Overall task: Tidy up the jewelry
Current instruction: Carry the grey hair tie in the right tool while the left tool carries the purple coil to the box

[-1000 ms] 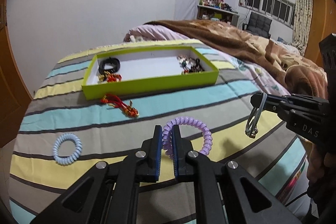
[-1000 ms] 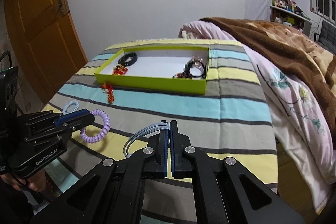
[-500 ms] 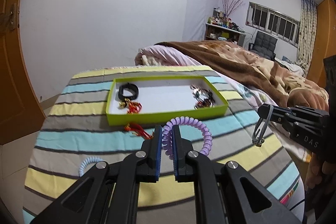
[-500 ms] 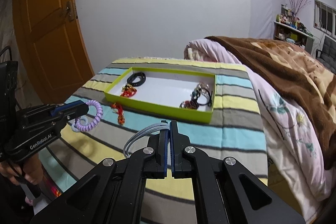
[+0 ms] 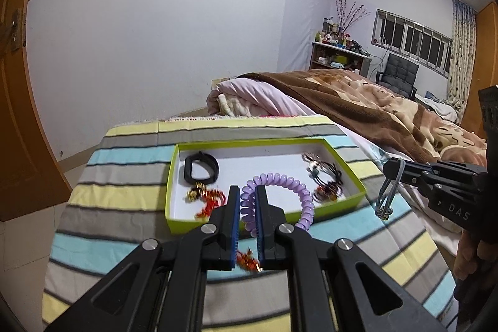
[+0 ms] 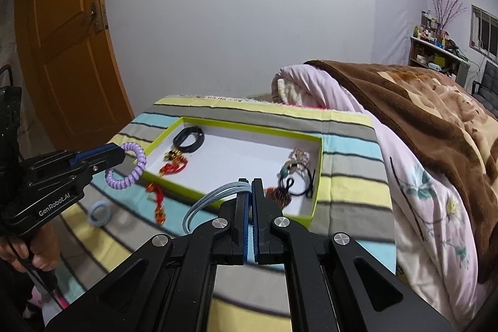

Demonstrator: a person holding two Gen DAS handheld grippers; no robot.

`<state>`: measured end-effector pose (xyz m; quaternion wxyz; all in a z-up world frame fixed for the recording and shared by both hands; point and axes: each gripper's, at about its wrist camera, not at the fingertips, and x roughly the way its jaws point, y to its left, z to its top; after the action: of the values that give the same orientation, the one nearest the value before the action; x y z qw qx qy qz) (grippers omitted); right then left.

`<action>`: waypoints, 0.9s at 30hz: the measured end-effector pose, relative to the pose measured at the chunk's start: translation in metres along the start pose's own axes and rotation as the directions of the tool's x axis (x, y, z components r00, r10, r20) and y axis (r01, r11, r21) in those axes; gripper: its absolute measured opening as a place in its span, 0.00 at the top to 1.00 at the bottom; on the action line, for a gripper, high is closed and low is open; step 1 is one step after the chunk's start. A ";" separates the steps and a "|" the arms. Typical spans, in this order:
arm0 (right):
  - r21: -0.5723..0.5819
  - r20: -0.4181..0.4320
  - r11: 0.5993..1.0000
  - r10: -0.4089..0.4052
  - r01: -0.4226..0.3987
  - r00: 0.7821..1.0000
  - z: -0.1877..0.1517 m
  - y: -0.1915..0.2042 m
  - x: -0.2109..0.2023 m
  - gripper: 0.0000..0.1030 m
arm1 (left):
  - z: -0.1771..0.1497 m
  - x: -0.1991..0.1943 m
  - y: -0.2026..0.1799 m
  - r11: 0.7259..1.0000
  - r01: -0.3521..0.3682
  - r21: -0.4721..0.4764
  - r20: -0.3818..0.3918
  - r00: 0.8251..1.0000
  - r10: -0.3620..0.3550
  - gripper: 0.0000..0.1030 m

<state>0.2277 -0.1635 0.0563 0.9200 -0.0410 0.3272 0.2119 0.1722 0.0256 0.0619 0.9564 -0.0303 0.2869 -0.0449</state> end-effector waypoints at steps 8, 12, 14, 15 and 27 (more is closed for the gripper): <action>-0.007 -0.024 1.000 -0.008 0.008 1.000 0.025 -0.015 0.047 0.99 | 0.021 0.041 0.006 1.000 -0.018 0.014 -0.002 1.000 0.018 0.91; -0.005 -0.042 1.000 -0.015 0.015 0.999 0.031 -0.024 0.072 0.99 | 0.026 0.062 0.012 0.999 -0.033 0.010 -0.006 0.999 0.033 0.91; -0.001 -0.052 1.000 -0.016 0.016 0.999 0.034 -0.029 0.085 0.99 | 0.027 0.074 0.014 0.999 -0.037 0.011 -0.014 0.999 0.037 0.91; 0.001 -0.059 1.000 -0.019 0.019 0.998 0.035 -0.032 0.093 0.99 | 0.028 0.080 0.015 0.999 -0.039 0.011 -0.020 0.999 0.040 0.91; 0.025 -0.135 0.999 -0.024 0.028 0.991 0.044 -0.053 0.156 0.99 | 0.028 0.138 0.023 0.999 -0.048 0.010 -0.108 0.993 0.049 0.91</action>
<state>0.3842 -0.1453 -0.0089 0.8990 -0.0473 0.3907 0.1923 0.3039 0.0355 0.0076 0.9404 -0.0171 0.3388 -0.0243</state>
